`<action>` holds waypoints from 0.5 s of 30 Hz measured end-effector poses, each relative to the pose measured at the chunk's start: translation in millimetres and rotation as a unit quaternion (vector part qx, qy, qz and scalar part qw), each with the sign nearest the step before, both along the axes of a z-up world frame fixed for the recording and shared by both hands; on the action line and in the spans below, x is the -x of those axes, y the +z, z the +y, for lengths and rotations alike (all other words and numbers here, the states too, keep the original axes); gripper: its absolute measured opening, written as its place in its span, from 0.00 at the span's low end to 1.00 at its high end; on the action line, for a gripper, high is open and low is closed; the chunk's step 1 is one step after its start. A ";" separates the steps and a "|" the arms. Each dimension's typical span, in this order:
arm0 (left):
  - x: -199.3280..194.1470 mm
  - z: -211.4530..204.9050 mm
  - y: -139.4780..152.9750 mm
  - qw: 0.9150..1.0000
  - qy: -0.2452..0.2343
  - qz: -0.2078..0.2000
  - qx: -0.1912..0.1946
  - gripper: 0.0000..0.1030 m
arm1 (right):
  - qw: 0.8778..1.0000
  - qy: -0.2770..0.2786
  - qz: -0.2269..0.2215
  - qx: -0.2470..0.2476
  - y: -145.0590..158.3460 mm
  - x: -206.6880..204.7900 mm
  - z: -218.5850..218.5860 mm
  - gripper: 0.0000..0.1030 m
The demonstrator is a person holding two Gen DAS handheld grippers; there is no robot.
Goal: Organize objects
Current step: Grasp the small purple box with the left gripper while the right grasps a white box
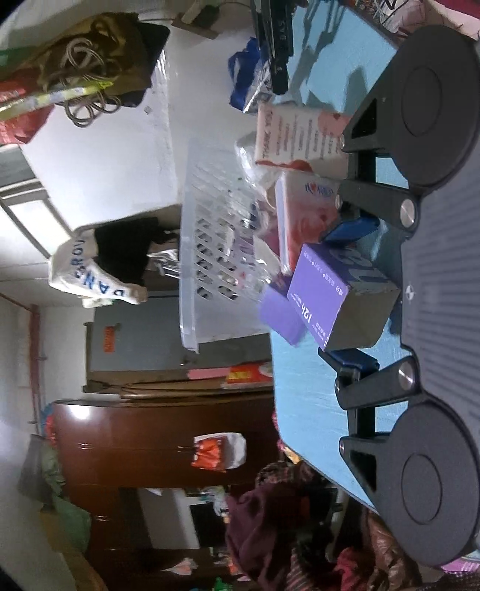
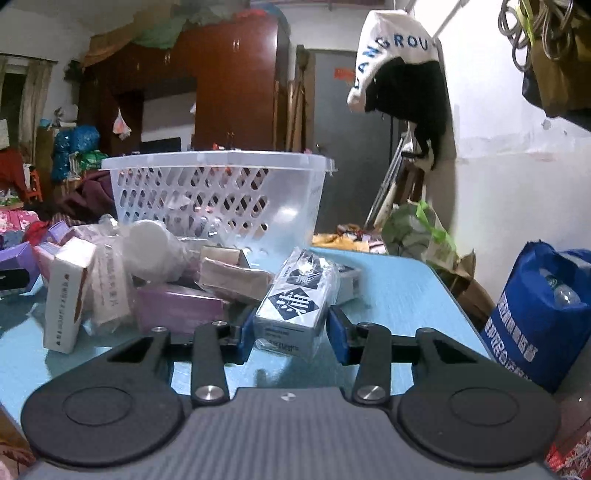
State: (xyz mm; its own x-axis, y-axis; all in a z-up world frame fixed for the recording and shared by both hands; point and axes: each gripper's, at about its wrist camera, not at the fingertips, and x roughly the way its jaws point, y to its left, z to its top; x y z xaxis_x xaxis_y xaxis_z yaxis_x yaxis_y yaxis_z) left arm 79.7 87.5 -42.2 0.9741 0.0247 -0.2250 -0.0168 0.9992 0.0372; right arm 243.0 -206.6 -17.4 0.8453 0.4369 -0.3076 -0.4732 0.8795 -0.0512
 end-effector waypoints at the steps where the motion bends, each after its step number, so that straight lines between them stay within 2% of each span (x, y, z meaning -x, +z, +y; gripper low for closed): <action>1: 1.2 -1.3 0.1 1.000 -0.001 -0.001 0.001 0.60 | 1.000 0.000 -0.003 0.004 0.1 0.4 1.4 0.43; 11: 3.5 5.6 2.0 1.000 0.002 -0.014 0.014 0.60 | 1.000 0.008 -0.001 -0.018 0.0 0.0 -2.3 0.43; 15: 10.6 14.5 6.3 0.999 0.003 -0.029 0.033 0.60 | 0.998 0.016 0.002 -0.054 0.5 0.7 -13.3 0.43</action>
